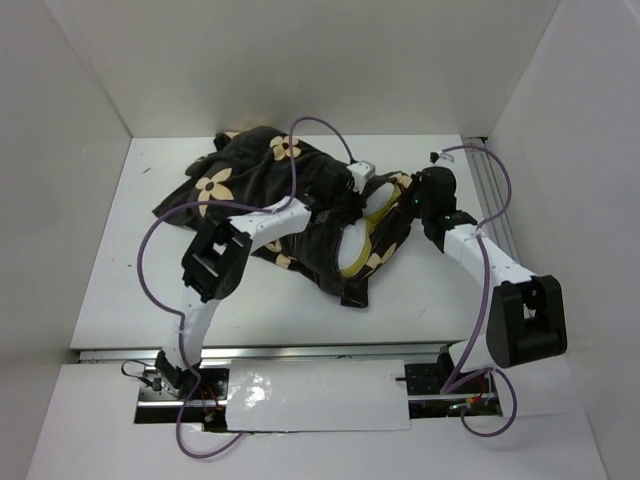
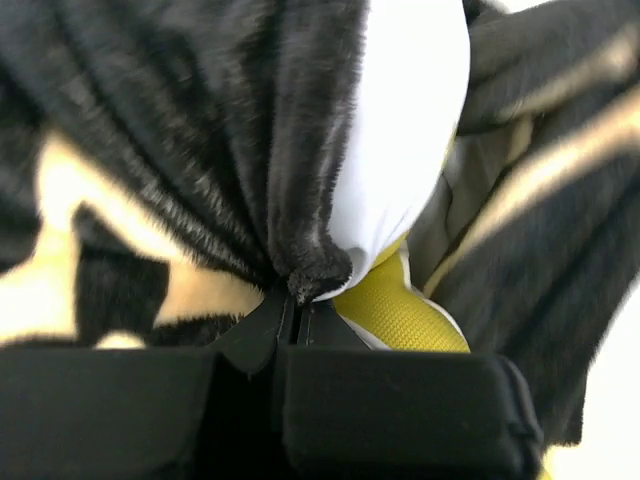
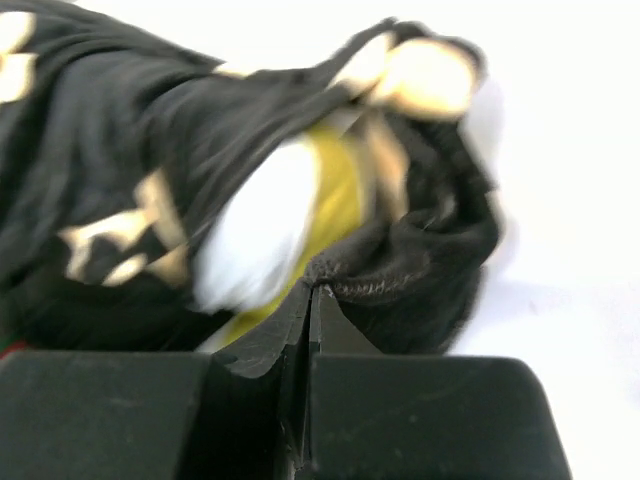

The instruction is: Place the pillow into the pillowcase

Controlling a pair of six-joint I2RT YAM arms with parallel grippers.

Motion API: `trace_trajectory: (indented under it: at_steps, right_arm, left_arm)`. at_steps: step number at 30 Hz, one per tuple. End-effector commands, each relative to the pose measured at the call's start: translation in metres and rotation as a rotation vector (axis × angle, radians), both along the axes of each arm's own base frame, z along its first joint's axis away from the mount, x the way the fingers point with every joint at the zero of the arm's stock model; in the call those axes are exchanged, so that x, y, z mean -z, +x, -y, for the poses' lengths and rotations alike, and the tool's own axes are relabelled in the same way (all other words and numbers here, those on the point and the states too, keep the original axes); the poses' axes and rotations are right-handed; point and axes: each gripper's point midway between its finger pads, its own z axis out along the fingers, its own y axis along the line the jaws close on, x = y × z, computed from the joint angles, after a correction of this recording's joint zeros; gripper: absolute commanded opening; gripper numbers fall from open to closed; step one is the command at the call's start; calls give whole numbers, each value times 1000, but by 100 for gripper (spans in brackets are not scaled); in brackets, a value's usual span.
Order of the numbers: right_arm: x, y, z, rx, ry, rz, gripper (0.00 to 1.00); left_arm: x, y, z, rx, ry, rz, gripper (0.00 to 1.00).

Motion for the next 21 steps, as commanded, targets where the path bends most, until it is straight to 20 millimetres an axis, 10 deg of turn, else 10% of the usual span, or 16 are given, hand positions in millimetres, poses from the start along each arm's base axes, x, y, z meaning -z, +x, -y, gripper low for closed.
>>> trace_trajectory:
  at_steps: [1, 3, 8, 18, 21]
  right_arm:
    - [-110, 37, 48, 250, -23, 293, 0]
    - [-110, 39, 61, 310, -43, 287, 0]
    - [-121, 53, 74, 331, -62, 329, 0]
    - [-256, 33, 80, 394, 0, 659, 0]
    - [-259, 52, 70, 360, -22, 635, 0]
  left_arm:
    - [62, -64, -88, -128, 252, -175, 0]
    - [77, -87, -116, -160, 271, -200, 0]
    - [79, -121, -116, -62, 274, -212, 0]
    - [128, -134, -99, -6, 392, -288, 0]
    - [125, -138, -87, 25, 375, -286, 0]
